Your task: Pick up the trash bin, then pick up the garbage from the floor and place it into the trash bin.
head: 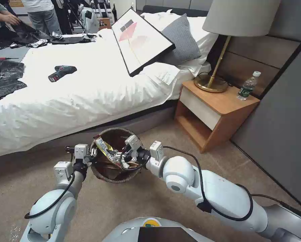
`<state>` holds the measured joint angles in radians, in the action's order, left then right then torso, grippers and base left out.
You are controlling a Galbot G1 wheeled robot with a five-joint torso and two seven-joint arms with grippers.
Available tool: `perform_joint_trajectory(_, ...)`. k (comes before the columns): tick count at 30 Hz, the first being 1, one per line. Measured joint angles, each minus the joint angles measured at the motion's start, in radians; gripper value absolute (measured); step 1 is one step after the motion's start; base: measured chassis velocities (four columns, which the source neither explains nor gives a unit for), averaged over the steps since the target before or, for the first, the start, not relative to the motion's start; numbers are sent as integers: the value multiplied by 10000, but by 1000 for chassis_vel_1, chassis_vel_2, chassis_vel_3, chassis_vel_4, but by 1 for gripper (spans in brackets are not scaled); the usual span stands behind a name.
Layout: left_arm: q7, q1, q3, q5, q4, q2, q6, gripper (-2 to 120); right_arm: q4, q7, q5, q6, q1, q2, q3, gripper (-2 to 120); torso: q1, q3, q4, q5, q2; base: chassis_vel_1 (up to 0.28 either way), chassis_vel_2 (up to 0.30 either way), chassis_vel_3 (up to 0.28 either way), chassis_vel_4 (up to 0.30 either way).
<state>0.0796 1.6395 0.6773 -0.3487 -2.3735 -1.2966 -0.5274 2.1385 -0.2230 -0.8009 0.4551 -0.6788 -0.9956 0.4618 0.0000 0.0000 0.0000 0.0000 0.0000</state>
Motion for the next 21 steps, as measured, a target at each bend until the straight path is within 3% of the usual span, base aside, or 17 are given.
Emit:
perform_joint_trajectory(4,-7,-10,-11,-1,0,-3,5,5,91,-52,-7,-7,-43,67,-108,99,0,0,0,0,0,0,0,0,0)
perform_joint_trajectory(21,-23,-64,-8,-15,66,5,26,5,1115,-104,-423,-4,-82,699,-744,100,0,0,0,1,0,0,0,0,0)
